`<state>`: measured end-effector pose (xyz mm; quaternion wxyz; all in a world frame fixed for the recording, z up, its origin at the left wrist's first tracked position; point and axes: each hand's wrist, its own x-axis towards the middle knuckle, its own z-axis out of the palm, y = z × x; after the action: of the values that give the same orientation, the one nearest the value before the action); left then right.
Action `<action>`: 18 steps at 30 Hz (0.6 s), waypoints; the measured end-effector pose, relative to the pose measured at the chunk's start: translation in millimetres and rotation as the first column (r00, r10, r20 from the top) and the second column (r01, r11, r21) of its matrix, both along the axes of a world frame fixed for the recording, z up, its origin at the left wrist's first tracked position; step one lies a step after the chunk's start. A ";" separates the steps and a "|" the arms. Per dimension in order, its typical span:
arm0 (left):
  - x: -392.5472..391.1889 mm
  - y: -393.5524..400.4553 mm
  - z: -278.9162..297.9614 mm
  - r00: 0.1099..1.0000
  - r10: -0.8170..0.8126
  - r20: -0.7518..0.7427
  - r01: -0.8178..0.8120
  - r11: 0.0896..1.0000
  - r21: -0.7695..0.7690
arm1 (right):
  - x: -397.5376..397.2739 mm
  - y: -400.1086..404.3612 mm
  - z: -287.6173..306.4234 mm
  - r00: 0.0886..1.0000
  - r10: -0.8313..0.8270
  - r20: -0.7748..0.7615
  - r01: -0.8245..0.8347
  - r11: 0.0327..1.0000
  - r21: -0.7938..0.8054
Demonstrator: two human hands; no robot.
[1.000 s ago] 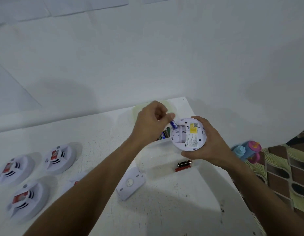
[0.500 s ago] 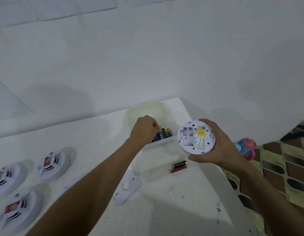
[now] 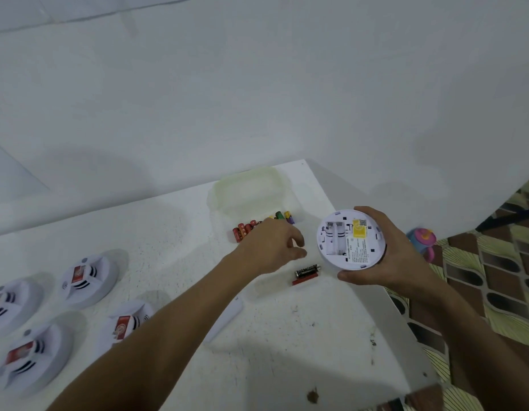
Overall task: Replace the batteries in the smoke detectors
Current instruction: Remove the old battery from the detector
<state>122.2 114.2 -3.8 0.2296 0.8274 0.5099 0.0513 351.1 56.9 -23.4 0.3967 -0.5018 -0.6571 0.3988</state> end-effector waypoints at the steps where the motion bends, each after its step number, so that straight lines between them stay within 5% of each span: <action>1: 2.5 -1.8 -1.4 1.000 -0.020 -0.009 0.020 1.000 -0.013 | 2.5 -4.4 0.0 1.000 -0.003 -0.007 0.003 1.000 -0.010; 9: 14.9 -6.7 -11.2 0.993 -0.104 -0.053 0.097 0.988 -0.124 | 23.7 -31.3 -1.2 0.998 -0.048 0.036 0.050 0.998 -0.041; 18: 11.2 -13.1 -15.7 0.991 -0.121 -0.053 0.117 0.990 -0.078 | 25.5 -47.4 0.9 0.997 -0.068 0.037 0.070 0.997 -0.046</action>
<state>133.3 101.1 -19.5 0.2483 0.8483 0.4676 -0.0051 376.6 9.5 -22.5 0.3868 -0.5401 -0.6368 0.3913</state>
